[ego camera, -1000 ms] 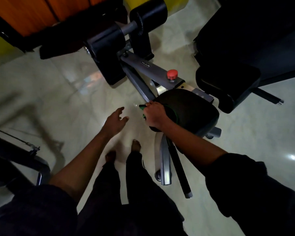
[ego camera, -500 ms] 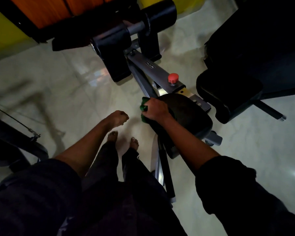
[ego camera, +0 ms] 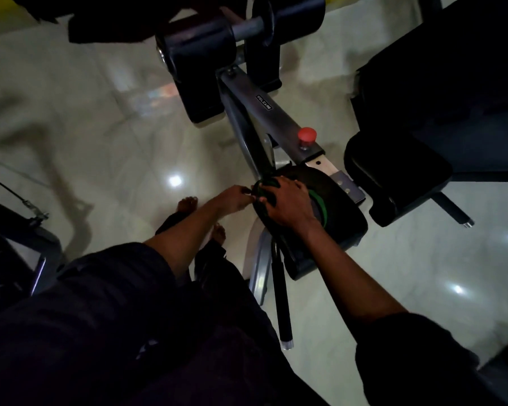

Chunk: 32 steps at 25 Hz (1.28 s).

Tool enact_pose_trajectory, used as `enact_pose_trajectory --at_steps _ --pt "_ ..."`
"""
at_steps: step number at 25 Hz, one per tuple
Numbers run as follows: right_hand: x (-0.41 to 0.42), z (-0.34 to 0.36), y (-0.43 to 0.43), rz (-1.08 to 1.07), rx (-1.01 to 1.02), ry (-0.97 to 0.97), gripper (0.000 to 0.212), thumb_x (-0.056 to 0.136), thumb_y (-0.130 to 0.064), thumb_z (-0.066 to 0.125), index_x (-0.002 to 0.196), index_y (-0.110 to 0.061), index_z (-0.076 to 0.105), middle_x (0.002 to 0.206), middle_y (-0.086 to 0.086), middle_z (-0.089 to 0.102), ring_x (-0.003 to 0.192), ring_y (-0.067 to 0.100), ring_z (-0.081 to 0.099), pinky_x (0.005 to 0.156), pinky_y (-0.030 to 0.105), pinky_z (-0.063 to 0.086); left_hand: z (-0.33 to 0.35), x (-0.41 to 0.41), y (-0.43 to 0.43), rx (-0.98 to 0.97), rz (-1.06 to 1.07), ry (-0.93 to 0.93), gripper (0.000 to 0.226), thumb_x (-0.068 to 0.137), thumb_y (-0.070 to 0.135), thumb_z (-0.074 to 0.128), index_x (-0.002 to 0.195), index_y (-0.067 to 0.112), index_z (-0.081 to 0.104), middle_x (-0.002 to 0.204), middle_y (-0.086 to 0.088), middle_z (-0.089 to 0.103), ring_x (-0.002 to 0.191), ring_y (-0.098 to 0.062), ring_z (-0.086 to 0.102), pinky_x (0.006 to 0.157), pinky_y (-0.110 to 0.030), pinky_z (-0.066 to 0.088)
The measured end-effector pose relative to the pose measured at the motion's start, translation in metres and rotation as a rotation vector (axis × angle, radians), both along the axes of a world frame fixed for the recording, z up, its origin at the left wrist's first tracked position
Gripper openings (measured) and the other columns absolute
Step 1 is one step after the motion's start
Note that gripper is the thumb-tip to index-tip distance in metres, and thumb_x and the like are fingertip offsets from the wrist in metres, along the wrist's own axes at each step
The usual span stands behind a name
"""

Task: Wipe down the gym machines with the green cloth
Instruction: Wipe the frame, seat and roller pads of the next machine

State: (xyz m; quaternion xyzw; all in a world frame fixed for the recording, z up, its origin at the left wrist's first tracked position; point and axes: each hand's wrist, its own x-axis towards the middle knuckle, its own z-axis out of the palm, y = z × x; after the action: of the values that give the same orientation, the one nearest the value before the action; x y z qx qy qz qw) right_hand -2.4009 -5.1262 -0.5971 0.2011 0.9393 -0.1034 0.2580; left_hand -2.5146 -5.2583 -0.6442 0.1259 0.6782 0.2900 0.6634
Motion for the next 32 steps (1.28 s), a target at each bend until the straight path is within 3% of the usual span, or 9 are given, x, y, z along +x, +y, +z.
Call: enact_pose_trajectory --at_steps 2,4,8,12,16,20,23,28,32 --pt "-0.017 -0.006 0.011 0.004 0.006 0.009 0.035 0.091 -0.044 0.055 0.123 -0.033 0.066 0.129 0.001 0.062 0.123 0.023 0.056 0.102 0.040 0.038 -0.012 0.010 -0.001 -0.028 0.051 -0.047 0.038 0.089 0.037 0.063 0.103 0.001 0.068 0.104 -0.018 0.069 0.096 -0.032 0.066 0.084 -0.039 0.051" --pt "-0.033 -0.015 0.018 -0.048 0.042 -0.038 0.035 0.091 -0.047 0.056 0.118 -0.030 0.069 0.123 0.006 0.063 0.115 0.028 0.059 0.098 0.039 0.040 -0.019 0.019 -0.003 -0.035 0.094 -0.086 0.025 0.092 0.035 0.064 0.101 0.011 0.066 0.104 -0.014 0.069 0.099 -0.030 0.066 0.082 -0.033 0.048" --pt "-0.053 -0.030 0.019 -0.055 0.091 -0.152 0.036 0.090 -0.051 0.054 0.112 -0.029 0.071 0.117 0.012 0.064 0.110 0.035 0.060 0.098 0.042 0.039 -0.014 0.025 -0.007 0.021 0.069 -0.074 0.047 0.082 0.050 0.063 0.113 0.016 0.067 0.111 -0.009 0.070 0.102 -0.026 0.066 0.092 -0.040 0.052" --pt "-0.061 -0.033 0.022 0.057 -0.034 -0.180 0.041 0.089 -0.061 0.053 0.112 -0.035 0.073 0.111 0.008 0.067 0.104 0.033 0.064 0.095 0.039 0.044 -0.015 0.016 0.005 0.051 -0.013 -0.063 0.025 0.094 0.029 0.065 0.113 0.014 0.062 0.109 -0.004 0.061 0.103 -0.018 0.057 0.077 -0.024 0.043" --pt "-0.059 -0.029 0.055 -0.107 0.103 -0.165 0.054 0.090 -0.063 0.046 0.107 -0.020 0.074 0.111 0.013 0.069 0.105 0.036 0.065 0.089 0.040 0.046 -0.005 -0.001 0.024 0.255 -0.023 -0.054 0.067 0.085 0.003 0.063 0.147 0.005 0.036 0.124 -0.002 0.048 0.113 -0.013 0.045 0.073 0.001 0.039" --pt "-0.028 -0.010 0.080 -0.410 0.244 -0.126 0.056 0.094 -0.053 0.051 0.113 -0.002 0.069 0.117 0.025 0.062 0.113 0.044 0.057 0.096 0.047 0.043 -0.012 -0.007 0.047 0.192 -0.046 -0.065 0.074 0.085 0.035 0.073 0.148 0.016 0.040 0.142 -0.007 0.053 0.128 -0.023 0.053 0.104 -0.030 0.044" --pt "-0.015 -0.008 0.081 -0.480 0.275 -0.124 0.053 0.093 -0.053 0.050 0.115 -0.008 0.067 0.116 0.023 0.062 0.112 0.043 0.058 0.096 0.048 0.042 -0.008 -0.007 0.068 0.162 -0.200 0.038 0.071 0.092 0.043 0.066 0.150 0.015 0.036 0.146 -0.011 0.048 0.132 -0.027 0.049 0.101 -0.026 0.040" --pt "-0.031 -0.012 0.117 -0.507 0.008 -0.213 0.053 0.088 -0.056 0.049 0.117 -0.017 0.069 0.120 0.019 0.067 0.112 0.041 0.061 0.092 0.042 0.047 -0.014 0.006 0.088 0.097 -0.313 0.149 0.107 0.079 0.076 0.060 0.158 0.020 0.014 0.161 -0.012 0.024 0.146 -0.031 0.027 0.118 -0.045 0.030" --pt "-0.004 0.007 0.130 -0.624 -0.072 -0.163 0.054 0.087 -0.064 0.049 0.124 -0.027 0.064 0.125 0.014 0.066 0.116 0.040 0.060 0.093 0.041 0.046 0.000 0.026 0.110 0.169 -0.402 0.309 0.114 0.082 0.070 0.060 0.159 0.015 -0.002 0.166 -0.009 -0.006 0.153 -0.026 -0.001 0.124 -0.044 0.008"
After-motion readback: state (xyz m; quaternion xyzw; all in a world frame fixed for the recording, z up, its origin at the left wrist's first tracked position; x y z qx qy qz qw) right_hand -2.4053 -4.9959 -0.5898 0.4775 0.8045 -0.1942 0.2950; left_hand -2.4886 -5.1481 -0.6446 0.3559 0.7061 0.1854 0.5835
